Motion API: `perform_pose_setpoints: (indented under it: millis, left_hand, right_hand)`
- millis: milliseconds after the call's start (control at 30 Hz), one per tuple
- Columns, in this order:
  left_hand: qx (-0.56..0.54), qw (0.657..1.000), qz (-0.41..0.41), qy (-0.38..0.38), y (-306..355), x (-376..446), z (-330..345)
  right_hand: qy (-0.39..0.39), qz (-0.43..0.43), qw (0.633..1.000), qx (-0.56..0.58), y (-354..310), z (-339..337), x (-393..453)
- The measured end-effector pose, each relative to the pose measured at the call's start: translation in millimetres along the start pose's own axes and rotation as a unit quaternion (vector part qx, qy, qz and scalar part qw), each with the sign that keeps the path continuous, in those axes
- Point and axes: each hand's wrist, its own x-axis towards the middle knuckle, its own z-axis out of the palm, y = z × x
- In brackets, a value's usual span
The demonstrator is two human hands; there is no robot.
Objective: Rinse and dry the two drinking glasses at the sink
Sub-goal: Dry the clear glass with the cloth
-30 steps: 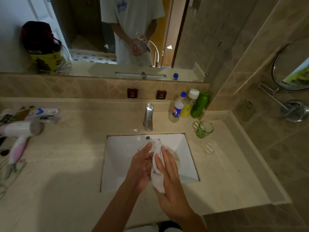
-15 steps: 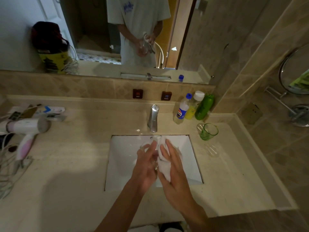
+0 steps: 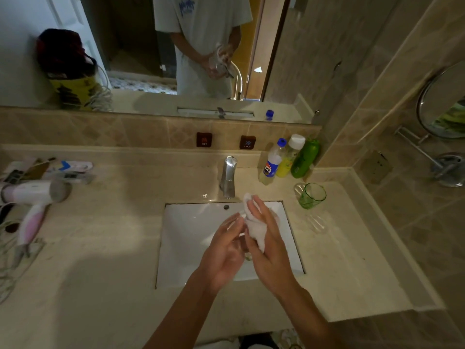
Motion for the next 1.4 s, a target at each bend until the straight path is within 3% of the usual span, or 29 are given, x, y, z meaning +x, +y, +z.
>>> perform_pose_setpoints:
  millis: [200,267,333,400,467,600,933,1033,1267,1300,1333,1400]
  left_hand:
    - [-0.008,0.999,0.017,0.051,-1.7,9.1,-8.6]
    - [-0.012,0.995,0.051,0.084,-6.6,5.1,-2.5]
    - [0.000,0.993,0.078,0.094,-13.2,-0.3,7.9]
    - [0.025,0.992,0.104,0.064,-18.6,-1.6,15.5]
    - [0.054,0.990,0.120,0.052,-18.3,0.8,16.5]
    - [0.093,0.982,0.149,0.067,-11.4,14.7,7.2]
    - [0.030,0.987,0.140,0.067,-23.2,23.3,11.0]
    - [0.081,0.983,0.161,0.046,-25.5,32.2,20.4]
    - [0.208,0.957,0.173,0.108,-38.4,57.8,19.5]
    - [0.211,0.956,0.166,0.115,-41.6,60.4,20.9]
    - [0.199,0.959,0.152,0.131,-45.0,61.6,23.2]
    - [0.153,0.969,0.107,0.164,-54.3,66.0,21.0]
  right_hand:
    - [0.016,0.008,0.999,-0.030,18.1,14.9,-31.6]
    - [0.044,0.112,0.990,0.078,7.1,11.6,-28.3]
    - [0.088,0.204,0.937,0.269,1.2,8.0,-18.3]
    - [0.103,0.236,0.853,0.454,0.4,0.9,-10.7]
    - [0.088,0.255,0.809,0.522,-4.2,-5.8,-8.0]
    - [0.067,0.292,0.769,0.564,-3.4,-5.5,-15.5]
    - [0.120,0.307,0.780,0.532,1.6,-32.2,-8.0]
    - [0.110,0.311,0.787,0.522,4.0,-29.0,-10.3]
    - [0.086,0.393,0.788,0.467,41.9,-65.9,-16.8]
    - [0.113,0.407,0.798,0.429,54.4,-76.8,-20.7]
    - [0.127,0.433,0.775,0.441,64.3,-90.5,-22.9]
    - [0.093,0.419,0.768,0.475,72.5,-113.9,-19.7]
